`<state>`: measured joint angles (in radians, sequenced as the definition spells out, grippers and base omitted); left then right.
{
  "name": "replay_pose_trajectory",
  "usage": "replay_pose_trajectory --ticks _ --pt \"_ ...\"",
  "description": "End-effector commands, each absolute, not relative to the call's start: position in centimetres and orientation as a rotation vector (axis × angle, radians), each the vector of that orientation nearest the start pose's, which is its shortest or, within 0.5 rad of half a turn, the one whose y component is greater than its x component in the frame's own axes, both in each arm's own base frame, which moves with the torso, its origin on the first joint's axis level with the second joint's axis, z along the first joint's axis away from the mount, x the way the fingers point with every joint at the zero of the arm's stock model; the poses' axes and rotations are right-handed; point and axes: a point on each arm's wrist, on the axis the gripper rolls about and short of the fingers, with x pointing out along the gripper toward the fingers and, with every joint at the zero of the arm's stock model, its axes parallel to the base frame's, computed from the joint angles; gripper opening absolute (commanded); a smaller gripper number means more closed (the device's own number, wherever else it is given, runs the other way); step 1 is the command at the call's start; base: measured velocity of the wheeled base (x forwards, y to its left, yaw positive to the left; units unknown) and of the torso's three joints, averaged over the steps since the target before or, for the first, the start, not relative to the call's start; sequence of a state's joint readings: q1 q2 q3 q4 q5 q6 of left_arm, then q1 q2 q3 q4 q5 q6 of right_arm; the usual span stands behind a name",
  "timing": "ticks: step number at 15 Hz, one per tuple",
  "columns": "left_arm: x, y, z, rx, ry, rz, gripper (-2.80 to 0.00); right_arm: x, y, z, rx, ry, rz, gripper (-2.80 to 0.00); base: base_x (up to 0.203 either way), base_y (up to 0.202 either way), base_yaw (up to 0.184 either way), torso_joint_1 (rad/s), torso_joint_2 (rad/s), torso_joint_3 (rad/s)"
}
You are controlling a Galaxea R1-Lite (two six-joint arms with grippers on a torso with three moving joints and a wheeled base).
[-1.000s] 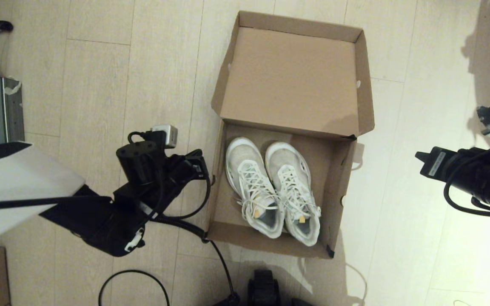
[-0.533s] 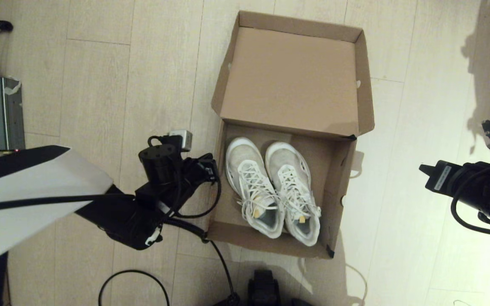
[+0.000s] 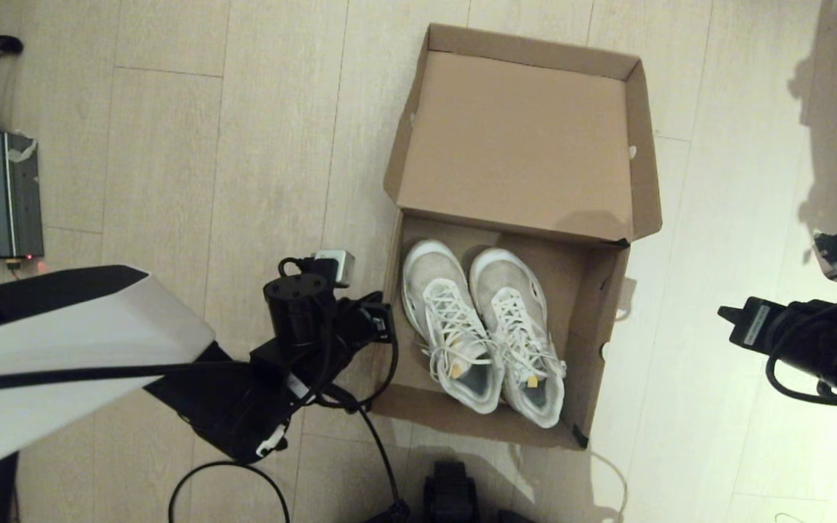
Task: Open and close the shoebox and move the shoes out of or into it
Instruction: Close the shoe box
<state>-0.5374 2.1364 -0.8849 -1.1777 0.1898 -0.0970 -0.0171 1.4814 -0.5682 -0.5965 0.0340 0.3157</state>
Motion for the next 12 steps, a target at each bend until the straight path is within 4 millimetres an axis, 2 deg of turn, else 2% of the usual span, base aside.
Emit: replay_pose_trajectory --ticks 1,3,6,9,12 --pt "33.2 -19.7 10.2 -0.068 0.092 -0.351 -2.80 24.1 -1.6 17.3 0.352 0.321 -0.023 -2.80 0.000 0.000 0.000 0.000 0.00 0.000" --pt "32.6 -19.4 10.4 -0.065 0.099 -0.352 -2.80 25.7 -3.0 17.8 0.425 0.299 -0.021 -2.80 0.000 0.000 0.000 0.000 0.00 0.000" --pt "32.3 -18.2 11.6 -0.072 0.075 -0.324 -2.80 29.7 -5.1 17.8 0.544 0.221 -0.032 -2.80 0.000 0.000 0.000 0.000 0.00 0.000" --pt "33.9 -14.3 15.0 -0.090 0.008 -0.234 -2.80 33.8 -6.6 17.9 0.662 0.214 0.108 -2.80 0.000 0.000 0.000 0.000 0.00 0.000" --pt "33.3 -12.3 19.0 -0.102 -0.046 -0.241 -2.80 37.1 -7.0 19.4 0.866 0.251 0.305 -2.80 0.000 0.000 0.000 0.000 0.00 0.000"
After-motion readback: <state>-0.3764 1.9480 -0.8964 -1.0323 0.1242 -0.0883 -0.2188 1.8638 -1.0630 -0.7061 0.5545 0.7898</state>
